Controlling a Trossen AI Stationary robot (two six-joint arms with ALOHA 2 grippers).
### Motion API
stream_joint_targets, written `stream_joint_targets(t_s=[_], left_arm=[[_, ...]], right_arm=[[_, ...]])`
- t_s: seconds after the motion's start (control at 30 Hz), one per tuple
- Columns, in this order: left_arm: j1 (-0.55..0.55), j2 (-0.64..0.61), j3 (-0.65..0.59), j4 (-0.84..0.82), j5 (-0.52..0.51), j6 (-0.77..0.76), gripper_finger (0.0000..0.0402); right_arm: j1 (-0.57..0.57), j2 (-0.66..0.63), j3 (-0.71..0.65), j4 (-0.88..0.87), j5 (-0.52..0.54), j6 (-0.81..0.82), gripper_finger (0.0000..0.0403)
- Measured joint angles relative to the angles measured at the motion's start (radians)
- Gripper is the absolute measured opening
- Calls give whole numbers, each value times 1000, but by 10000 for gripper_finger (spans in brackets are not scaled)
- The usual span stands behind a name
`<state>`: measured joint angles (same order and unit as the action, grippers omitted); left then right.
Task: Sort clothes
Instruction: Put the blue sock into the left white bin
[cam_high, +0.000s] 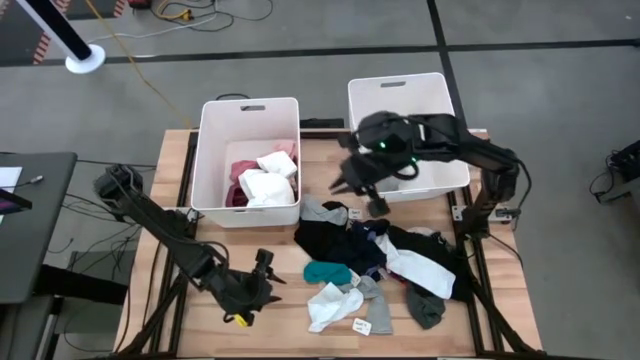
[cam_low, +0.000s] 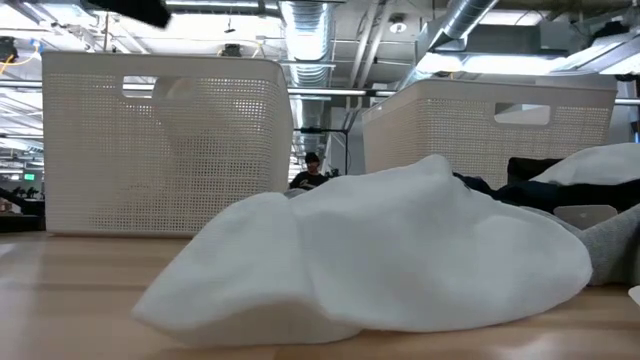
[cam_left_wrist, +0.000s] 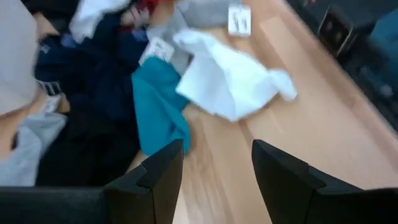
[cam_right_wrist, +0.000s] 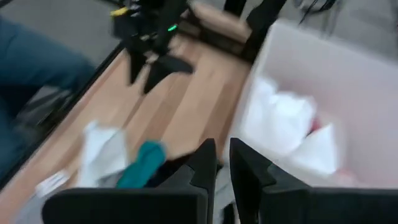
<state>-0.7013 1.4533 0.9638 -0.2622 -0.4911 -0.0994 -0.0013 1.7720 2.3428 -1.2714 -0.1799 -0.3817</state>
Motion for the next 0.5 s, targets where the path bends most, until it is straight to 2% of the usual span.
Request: stream_joint_targets(t_s=[0.17,0.3,0.5], left_arm=[[44,79,0,48,82,45,185],[70,139,0,115,95,95,185],[107,169,0,195,129,140,185]], right_arm=[[59,-20,0,-182,7,92,63],[116,-19,-1,-298,30,172,63],[214,-25,-13,-299,45,243,63]])
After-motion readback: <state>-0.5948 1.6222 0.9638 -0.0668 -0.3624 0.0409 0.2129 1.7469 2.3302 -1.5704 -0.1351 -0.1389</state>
